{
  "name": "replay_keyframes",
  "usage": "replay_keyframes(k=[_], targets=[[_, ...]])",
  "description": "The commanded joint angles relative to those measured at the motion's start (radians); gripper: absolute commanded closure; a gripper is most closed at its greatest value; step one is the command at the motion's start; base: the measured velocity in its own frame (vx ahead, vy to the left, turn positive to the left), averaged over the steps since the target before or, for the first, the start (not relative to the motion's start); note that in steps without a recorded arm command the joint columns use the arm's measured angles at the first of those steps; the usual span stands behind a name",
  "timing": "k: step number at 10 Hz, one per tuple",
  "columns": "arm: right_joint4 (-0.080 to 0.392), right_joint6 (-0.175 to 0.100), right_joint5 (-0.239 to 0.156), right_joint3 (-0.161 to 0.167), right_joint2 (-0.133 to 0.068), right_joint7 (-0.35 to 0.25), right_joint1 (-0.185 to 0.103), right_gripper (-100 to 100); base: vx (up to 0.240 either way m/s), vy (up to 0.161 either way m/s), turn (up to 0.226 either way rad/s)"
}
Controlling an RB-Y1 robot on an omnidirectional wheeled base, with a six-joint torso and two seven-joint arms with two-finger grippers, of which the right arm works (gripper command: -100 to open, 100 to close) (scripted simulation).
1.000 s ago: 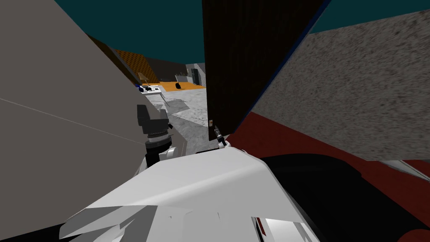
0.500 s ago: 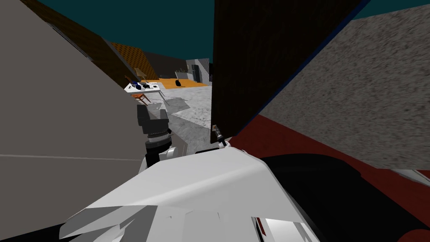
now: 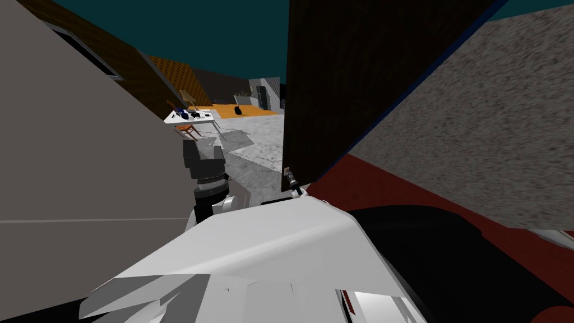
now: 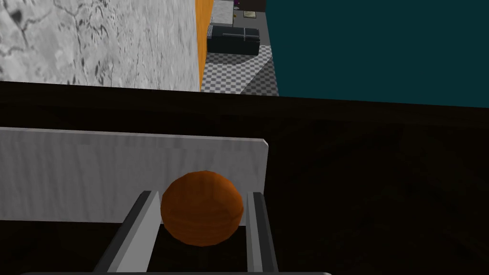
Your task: Push the door open
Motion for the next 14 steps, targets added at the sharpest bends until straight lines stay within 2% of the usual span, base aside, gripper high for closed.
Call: replay_keyframes(k=[1,3,4,9,10,12,14], targets=[[0.0,-0.001,0.0,0.0,0.0,-0.001,0.001,100,-0.011,-0.003,-0.002],[0.0,-0.001,0.0,0.0,0.0,-0.001,0.001,100,-0.004,0.0,-0.002],[0.002,0.003,-0.004,-0.006,-0.009,0.007,0.002,100,0.116,0.016,-0.074],[0.0,0.007,-0.018,-0.029,-0.029,0.029,0.001,100,0.206,0.013,-0.13],[-0.011,0.019,-0.016,-0.022,-0.023,0.038,0.009,-100,-0.018,0.004,-0.115],[-0.014,0.025,-0.017,-0.023,-0.013,0.048,0.009,-100,-0.196,0.007,-0.066],[-0.019,0.033,-0.02,-0.025,0.013,0.063,0.01,-100,-0.241,0.035,-0.076]])
